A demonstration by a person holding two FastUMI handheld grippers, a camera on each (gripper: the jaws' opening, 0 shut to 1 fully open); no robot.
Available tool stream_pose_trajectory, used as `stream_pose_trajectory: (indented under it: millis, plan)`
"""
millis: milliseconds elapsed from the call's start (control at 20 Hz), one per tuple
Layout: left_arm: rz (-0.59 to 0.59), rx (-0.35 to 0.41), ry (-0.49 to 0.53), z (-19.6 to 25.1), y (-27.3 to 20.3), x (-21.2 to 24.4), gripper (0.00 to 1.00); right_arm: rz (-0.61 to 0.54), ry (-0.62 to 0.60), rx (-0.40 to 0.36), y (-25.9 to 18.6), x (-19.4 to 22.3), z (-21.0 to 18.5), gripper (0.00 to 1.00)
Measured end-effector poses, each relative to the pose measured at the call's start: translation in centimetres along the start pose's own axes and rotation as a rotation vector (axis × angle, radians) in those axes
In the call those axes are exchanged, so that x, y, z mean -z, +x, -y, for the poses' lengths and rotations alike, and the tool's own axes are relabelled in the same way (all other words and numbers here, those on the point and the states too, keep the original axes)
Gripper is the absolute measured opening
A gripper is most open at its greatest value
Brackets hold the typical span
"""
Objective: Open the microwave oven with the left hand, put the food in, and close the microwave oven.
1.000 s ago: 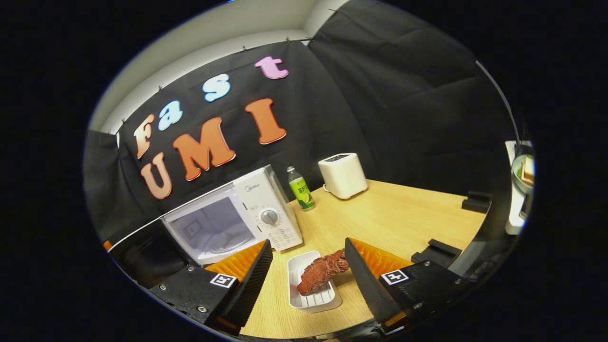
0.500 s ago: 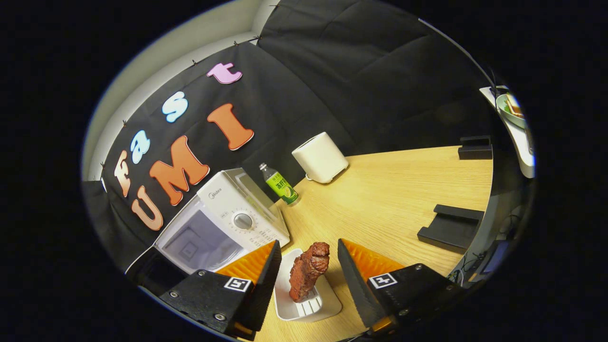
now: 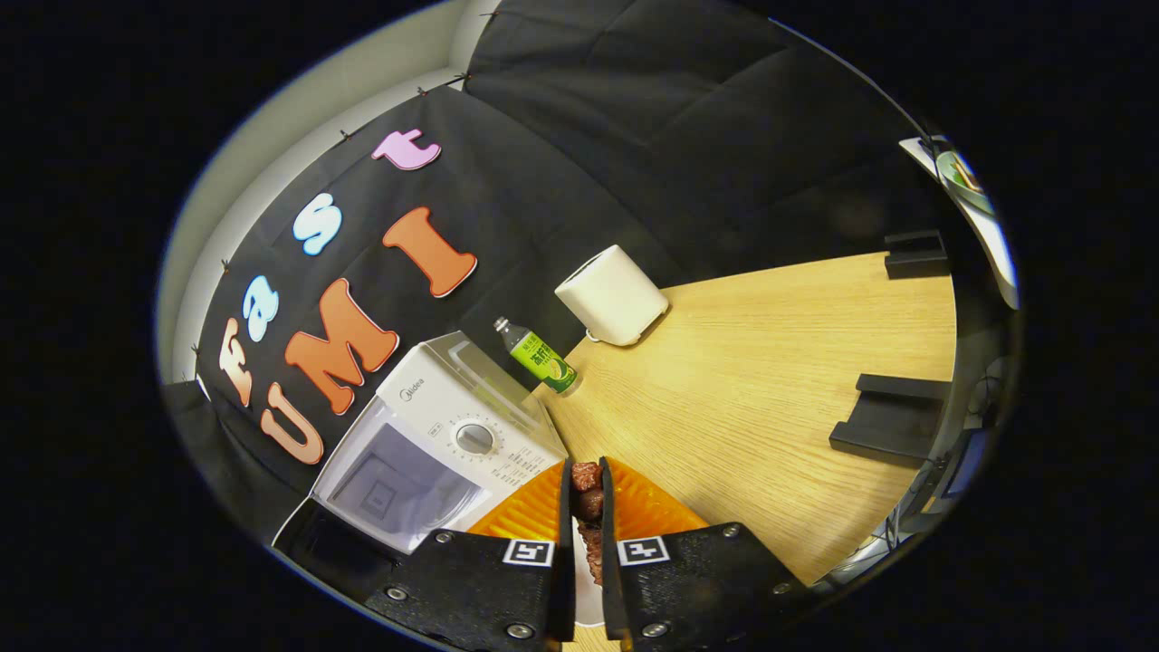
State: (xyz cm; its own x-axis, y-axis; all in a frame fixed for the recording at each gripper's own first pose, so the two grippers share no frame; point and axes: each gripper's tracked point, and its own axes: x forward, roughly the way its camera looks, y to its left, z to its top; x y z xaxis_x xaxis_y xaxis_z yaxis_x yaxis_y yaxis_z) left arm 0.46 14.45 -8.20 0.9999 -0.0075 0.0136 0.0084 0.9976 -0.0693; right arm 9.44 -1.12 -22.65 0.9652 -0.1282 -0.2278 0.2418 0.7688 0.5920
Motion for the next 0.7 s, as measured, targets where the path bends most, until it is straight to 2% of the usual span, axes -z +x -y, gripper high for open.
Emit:
stream_pose_trajectory:
  millis: [100,200,250,350,450,700]
  plan:
    - [0.004,-0.012,0.001,-0.4,0.1,-0.3,0.99,0.011,-0.022,-0.028,-0.6,-1.0,-1.8,0.08]
    - [0.008,-0.018,0.000,-0.7,0.0,-0.4,0.97,0.027,-0.044,-0.061,-1.2,-1.8,-3.7,0.08]
    - [0.008,-0.019,0.001,-0.8,-0.1,-0.3,0.99,0.037,-0.046,-0.081,-1.9,-2.3,-5.0,0.08]
    - [0.006,-0.027,0.005,-1.0,-0.2,-0.3,0.97,0.036,-0.022,-0.134,-2.6,-2.6,-7.9,0.08]
    - [0.007,-0.029,0.006,-1.2,-0.2,-0.4,0.99,0.027,-0.005,-0.184,-3.1,-2.1,-10.7,0.08]
    - [0.007,-0.025,-0.001,-1.1,0.0,-0.4,0.97,0.013,0.051,-0.294,-2.7,1.1,-17.2,0.08]
